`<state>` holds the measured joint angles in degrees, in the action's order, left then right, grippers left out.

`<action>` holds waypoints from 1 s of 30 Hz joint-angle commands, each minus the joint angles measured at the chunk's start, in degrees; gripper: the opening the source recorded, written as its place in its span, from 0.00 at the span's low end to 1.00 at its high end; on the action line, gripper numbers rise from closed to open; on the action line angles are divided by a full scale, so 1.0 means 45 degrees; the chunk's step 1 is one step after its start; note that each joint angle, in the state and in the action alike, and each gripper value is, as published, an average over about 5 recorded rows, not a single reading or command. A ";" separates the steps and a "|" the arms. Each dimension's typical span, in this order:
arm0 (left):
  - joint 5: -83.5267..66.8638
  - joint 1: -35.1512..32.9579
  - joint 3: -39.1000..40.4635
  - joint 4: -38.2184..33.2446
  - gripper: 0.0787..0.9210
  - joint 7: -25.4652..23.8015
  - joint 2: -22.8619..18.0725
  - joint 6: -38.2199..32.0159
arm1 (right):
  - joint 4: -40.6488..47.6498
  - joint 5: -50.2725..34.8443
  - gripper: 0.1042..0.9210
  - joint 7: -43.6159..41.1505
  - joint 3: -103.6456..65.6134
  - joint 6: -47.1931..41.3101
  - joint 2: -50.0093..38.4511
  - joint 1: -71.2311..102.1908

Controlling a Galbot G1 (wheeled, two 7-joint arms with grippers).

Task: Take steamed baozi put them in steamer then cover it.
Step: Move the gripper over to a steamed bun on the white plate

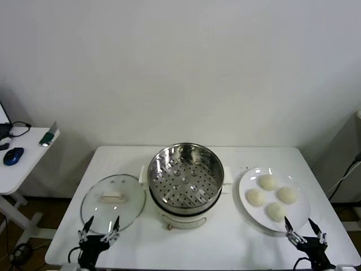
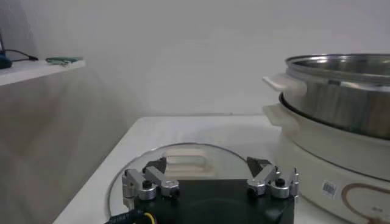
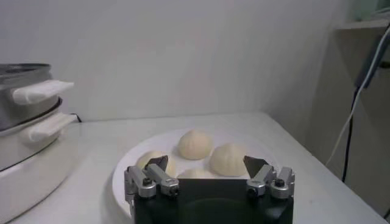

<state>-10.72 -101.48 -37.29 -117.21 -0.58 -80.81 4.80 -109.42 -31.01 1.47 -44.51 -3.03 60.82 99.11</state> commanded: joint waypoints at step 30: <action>-0.0098 0.0634 0.0059 0.0094 0.88 -0.0228 0.0166 0.0150 | 1.0685 0.5949 0.88 -1.5635 2.7183 0.1711 -0.7242 -2.9242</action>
<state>-11.12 -98.72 -37.02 -116.82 -1.60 -80.06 5.47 -73.08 -7.59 -53.40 36.15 -1.41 26.00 3.74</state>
